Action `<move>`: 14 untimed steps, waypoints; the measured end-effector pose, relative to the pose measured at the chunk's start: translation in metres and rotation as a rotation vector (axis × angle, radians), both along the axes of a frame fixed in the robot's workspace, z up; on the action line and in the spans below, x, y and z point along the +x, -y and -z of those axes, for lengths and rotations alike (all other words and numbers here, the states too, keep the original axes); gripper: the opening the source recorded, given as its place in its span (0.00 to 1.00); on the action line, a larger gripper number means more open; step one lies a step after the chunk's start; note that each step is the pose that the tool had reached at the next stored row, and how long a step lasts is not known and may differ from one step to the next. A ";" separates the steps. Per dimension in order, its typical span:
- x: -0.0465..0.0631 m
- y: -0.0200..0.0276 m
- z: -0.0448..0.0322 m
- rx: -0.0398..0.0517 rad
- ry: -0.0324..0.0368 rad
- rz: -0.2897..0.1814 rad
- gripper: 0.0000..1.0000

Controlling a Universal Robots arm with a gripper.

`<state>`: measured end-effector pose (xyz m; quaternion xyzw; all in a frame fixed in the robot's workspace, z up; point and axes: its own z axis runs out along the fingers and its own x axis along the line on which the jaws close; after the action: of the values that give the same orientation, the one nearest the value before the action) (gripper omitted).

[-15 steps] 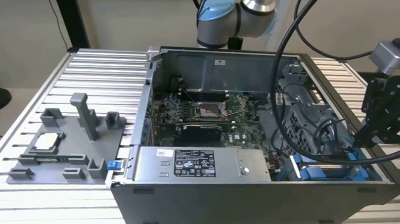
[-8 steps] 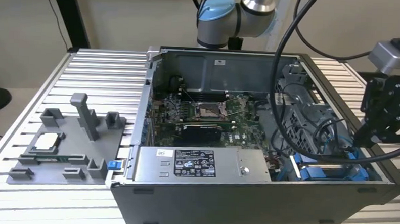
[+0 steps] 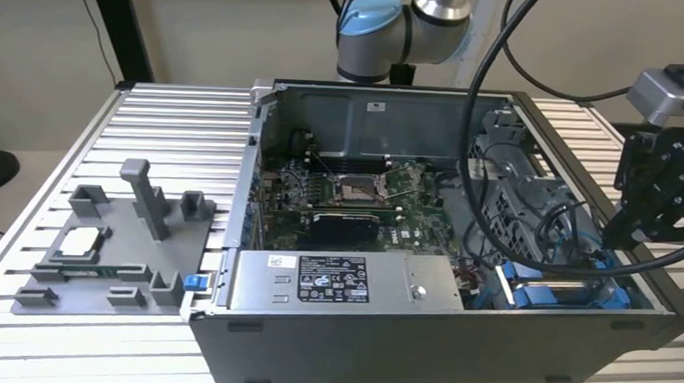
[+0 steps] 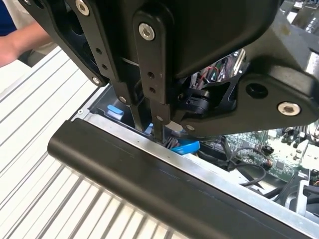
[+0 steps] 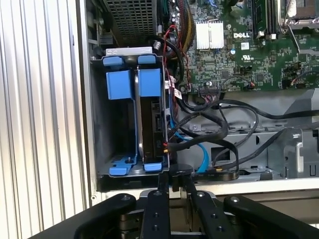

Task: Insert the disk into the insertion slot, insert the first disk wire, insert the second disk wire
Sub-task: 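Insert the second disk wire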

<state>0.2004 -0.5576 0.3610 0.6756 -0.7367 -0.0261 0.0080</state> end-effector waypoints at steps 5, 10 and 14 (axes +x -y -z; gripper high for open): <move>0.000 -0.0005 0.0008 0.0000 0.0000 0.000 1.00; 0.000 -0.0006 0.0011 0.0002 0.0000 0.000 0.00; 0.000 -0.0007 0.0012 0.0003 0.0000 0.000 0.00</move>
<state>0.2004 -0.5569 0.3598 0.6756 -0.7367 -0.0262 0.0079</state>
